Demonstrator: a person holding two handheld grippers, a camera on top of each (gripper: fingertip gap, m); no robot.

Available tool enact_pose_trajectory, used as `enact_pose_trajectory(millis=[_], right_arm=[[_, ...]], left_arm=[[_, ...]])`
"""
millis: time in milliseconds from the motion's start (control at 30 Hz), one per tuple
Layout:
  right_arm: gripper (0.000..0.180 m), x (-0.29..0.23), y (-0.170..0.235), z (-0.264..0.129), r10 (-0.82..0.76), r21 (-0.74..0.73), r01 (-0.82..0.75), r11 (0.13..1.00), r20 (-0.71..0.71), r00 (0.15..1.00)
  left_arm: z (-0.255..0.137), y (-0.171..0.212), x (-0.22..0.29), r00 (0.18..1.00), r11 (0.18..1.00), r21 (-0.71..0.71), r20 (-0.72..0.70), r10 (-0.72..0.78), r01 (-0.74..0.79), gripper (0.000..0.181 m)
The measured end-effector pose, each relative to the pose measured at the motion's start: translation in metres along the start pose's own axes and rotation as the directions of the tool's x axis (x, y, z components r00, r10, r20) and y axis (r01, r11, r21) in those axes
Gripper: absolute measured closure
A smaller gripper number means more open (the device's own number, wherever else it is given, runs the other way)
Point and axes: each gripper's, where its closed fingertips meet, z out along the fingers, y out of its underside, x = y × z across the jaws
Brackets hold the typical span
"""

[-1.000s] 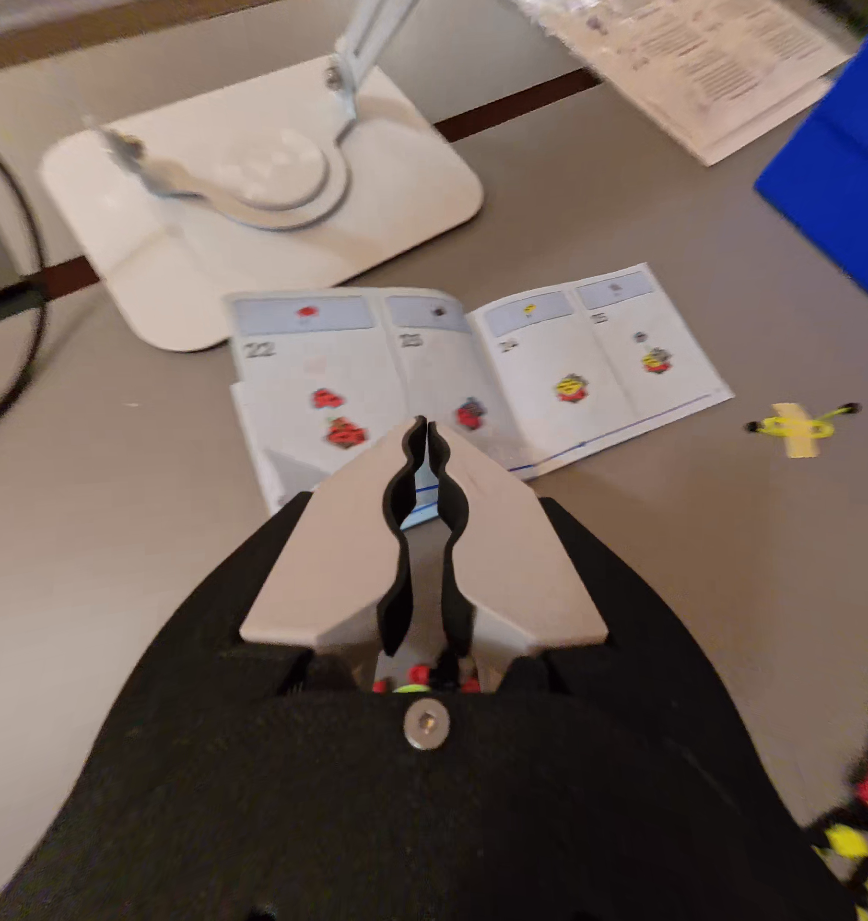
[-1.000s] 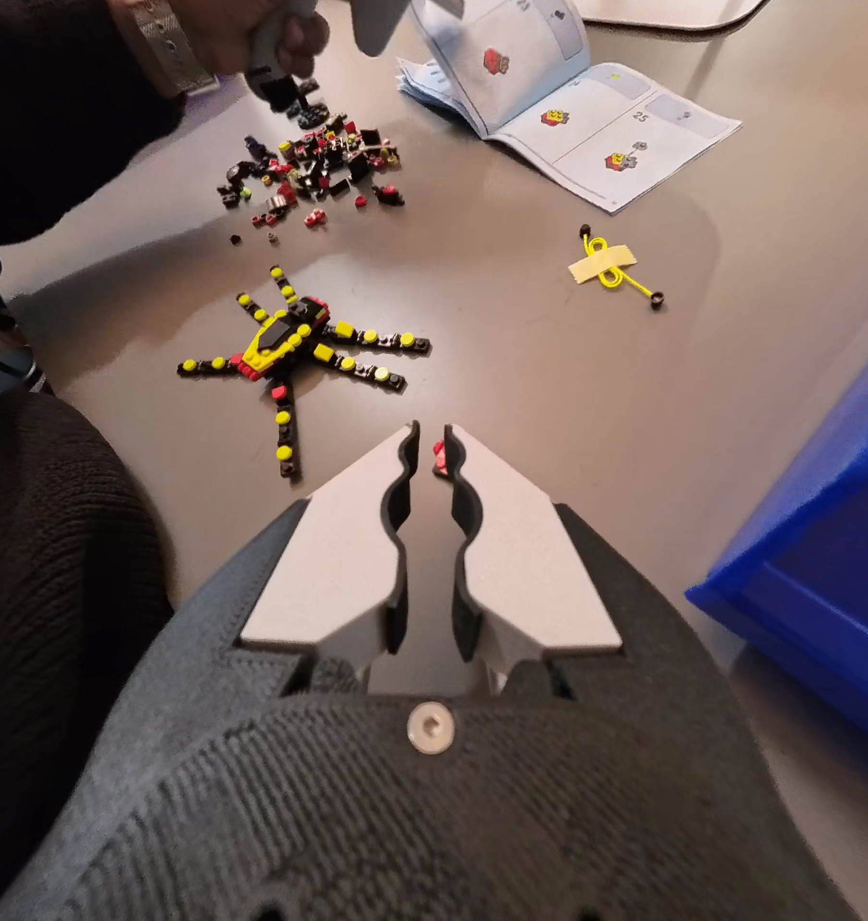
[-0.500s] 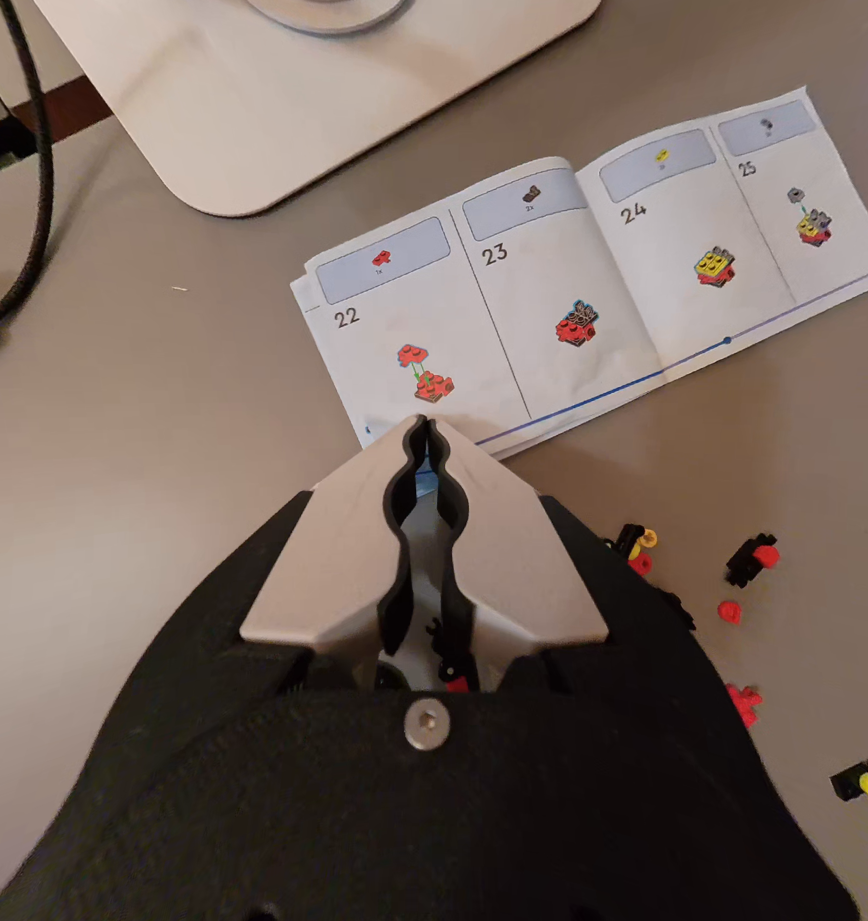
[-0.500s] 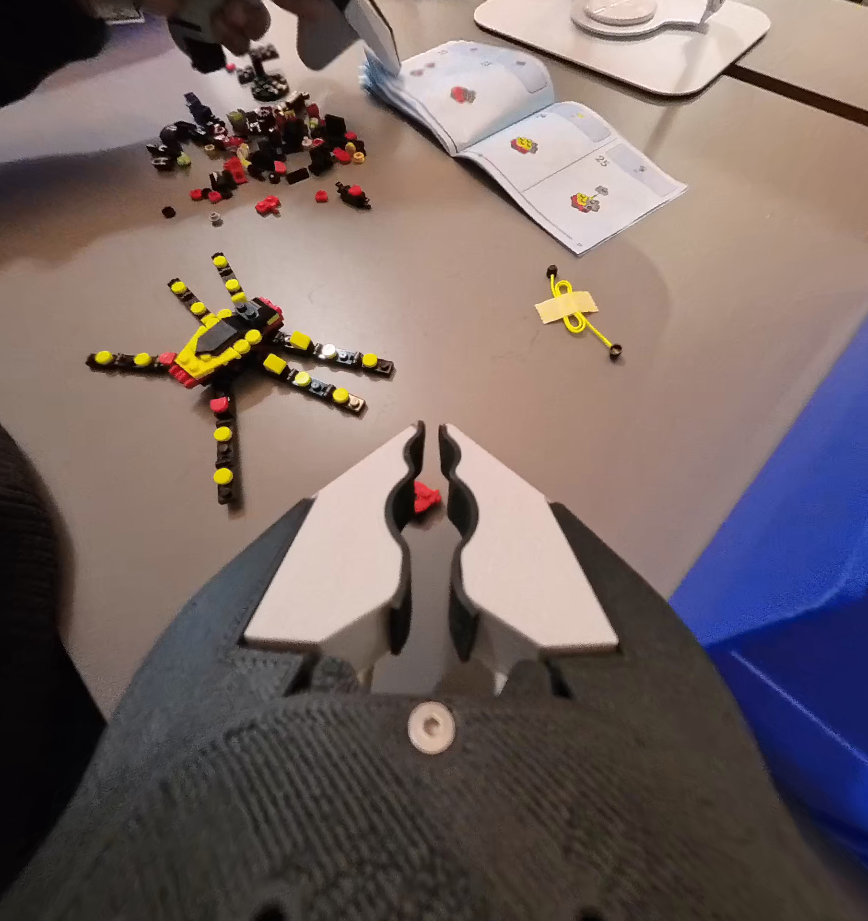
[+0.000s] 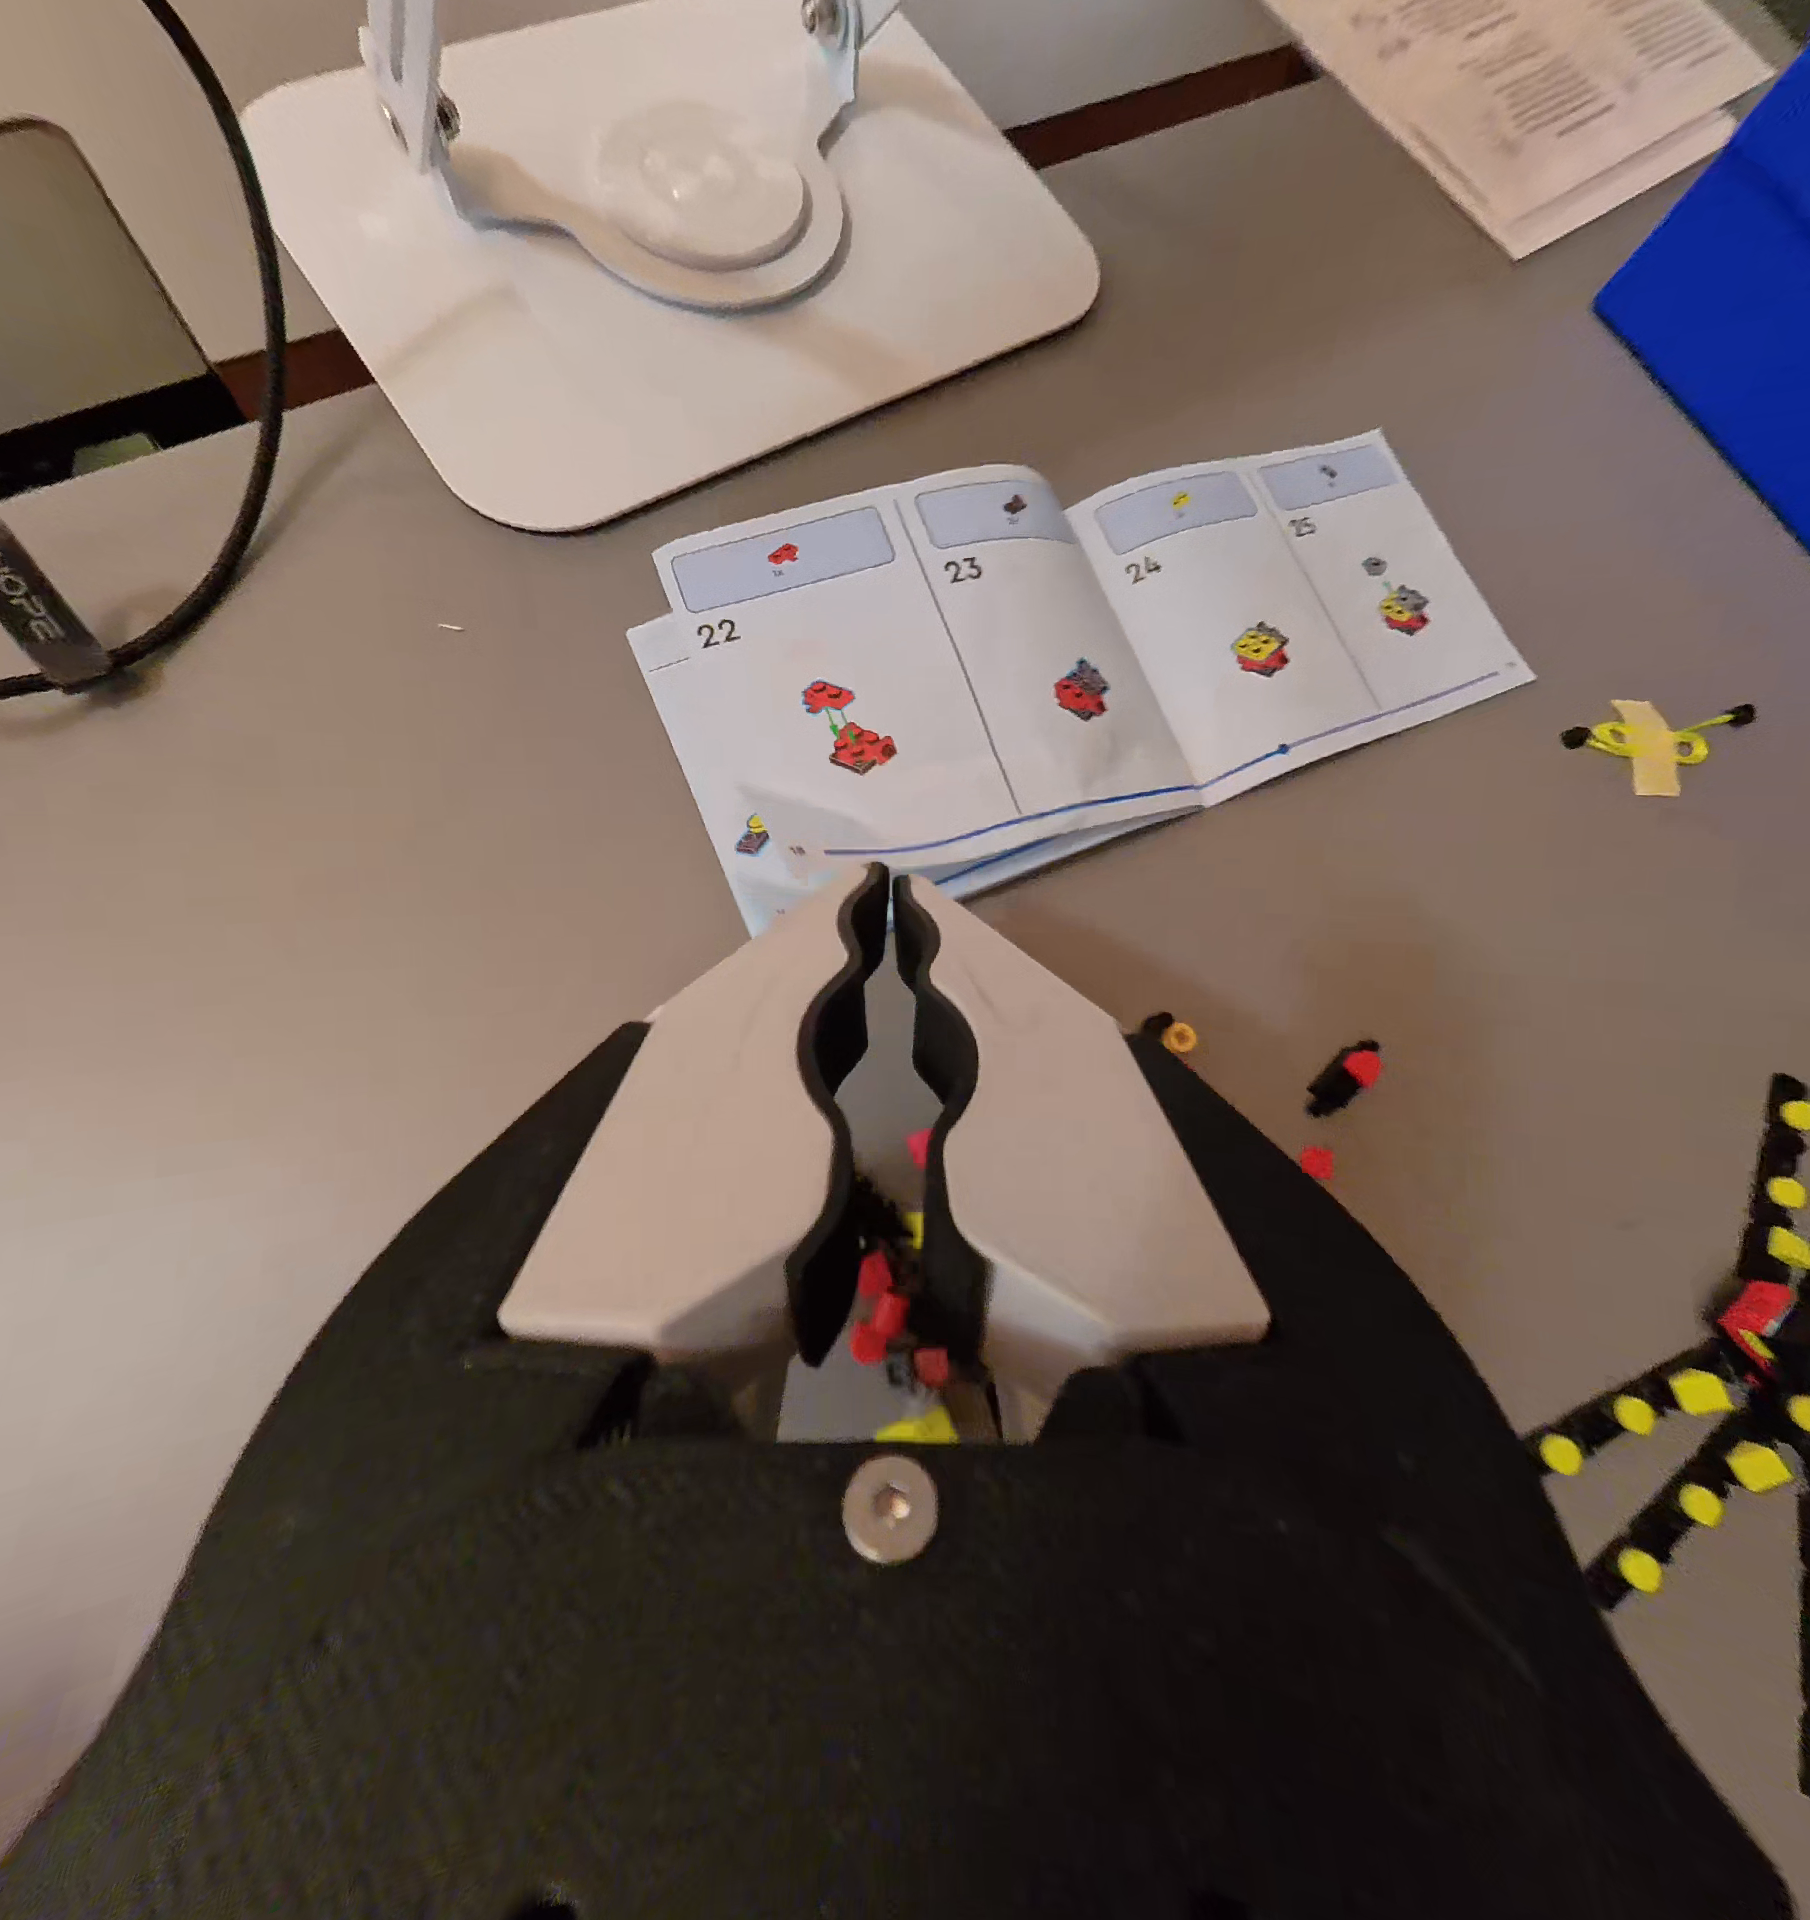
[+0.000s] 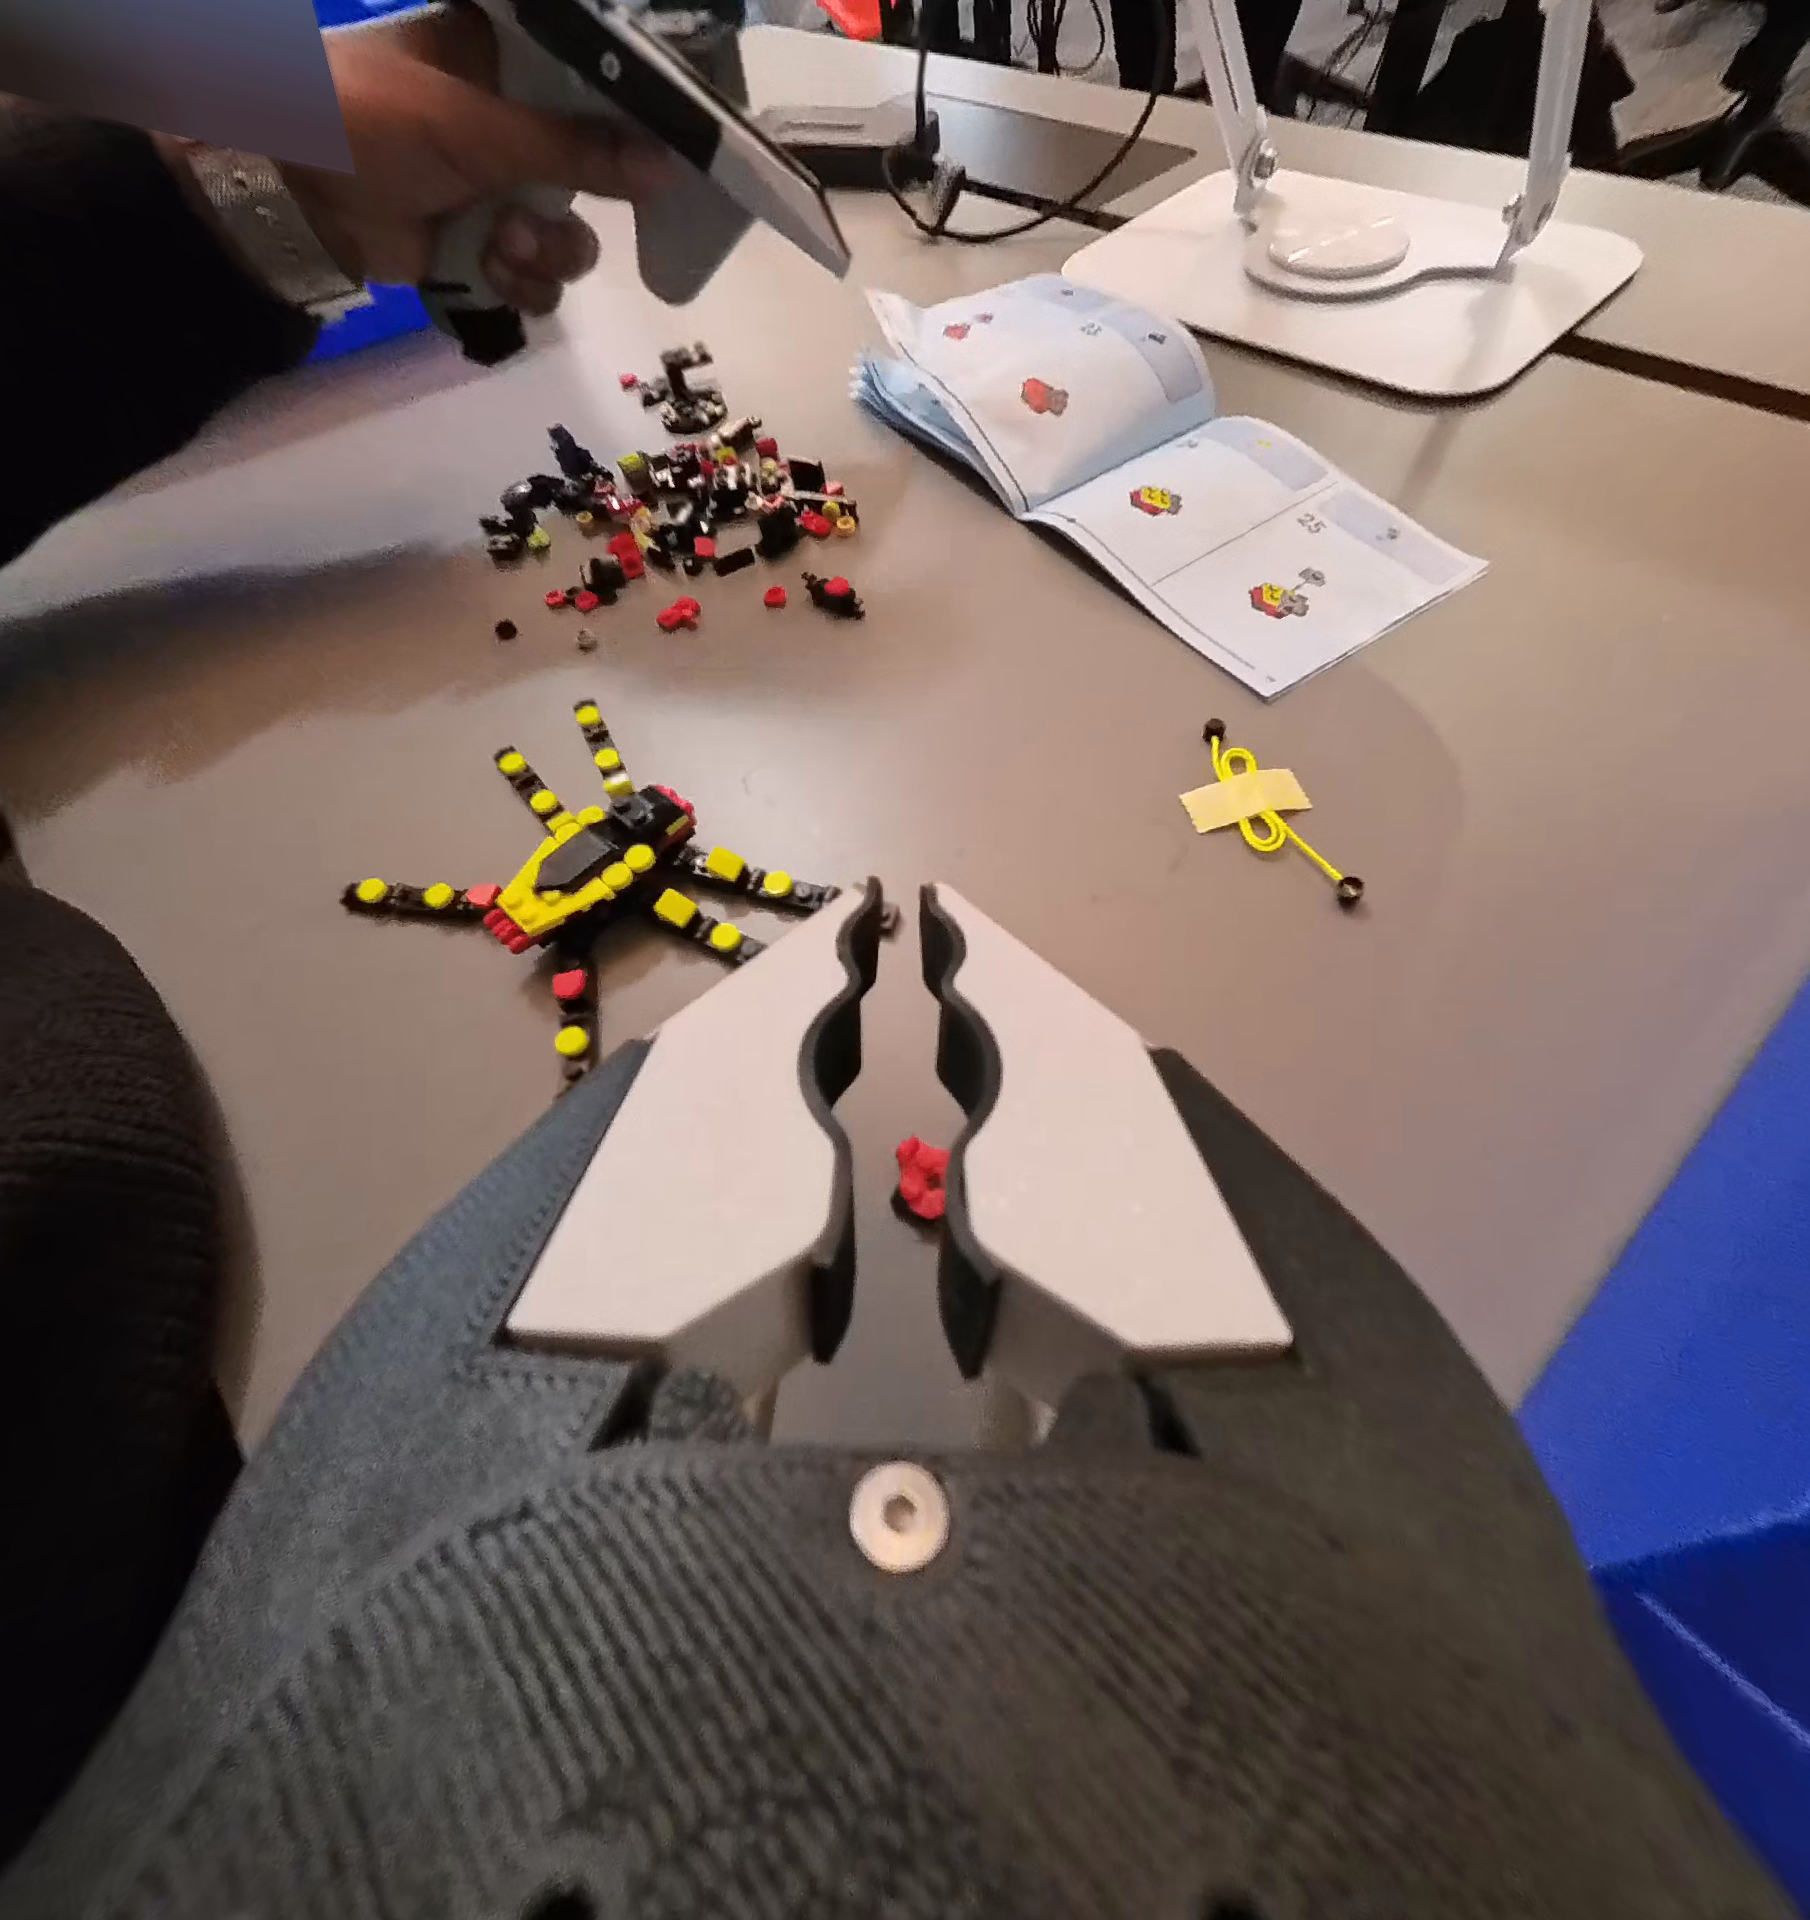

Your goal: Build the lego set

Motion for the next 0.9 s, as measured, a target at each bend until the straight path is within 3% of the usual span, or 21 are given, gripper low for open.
enact_pose_trajectory(millis=[200,400,467,500,600,900], right_arm=[[0.174,-0.013,-0.01,-0.007,0.026,0.064,-0.029,0.998,0.052,0.998],[0.174,-0.02,-0.014,-0.01,0.013,0.082,-0.018,0.996,0.071,0.997],[0.173,-0.023,-0.014,-0.01,0.008,0.081,-0.014,0.997,0.077,0.997],[0.173,-0.024,-0.014,-0.01,0.004,0.08,-0.011,0.997,0.078,0.997],[0.173,-0.026,-0.016,-0.008,-0.009,0.081,0.002,0.997,0.088,0.996],[0.172,-0.044,-0.029,0.015,-0.054,0.08,0.04,0.996,0.182,0.982]], left_arm=[[-0.055,0.005,0.053,0.991,0.988,0.144,-0.126,-0.037,0.055,0.18],[-0.104,0.046,0.119,0.953,0.945,0.254,-0.271,-0.137,0.208,0.175],[-0.11,0.068,0.138,0.928,0.924,0.266,-0.326,-0.182,0.275,0.166],[-0.111,0.08,0.145,0.917,0.916,0.267,-0.346,-0.199,0.3,0.152],[-0.108,0.105,0.152,0.899,0.918,0.212,-0.365,-0.243,0.335,0.125],[-0.121,0.112,0.14,0.91,0.913,0.246,-0.343,-0.232,0.325,0.121]])
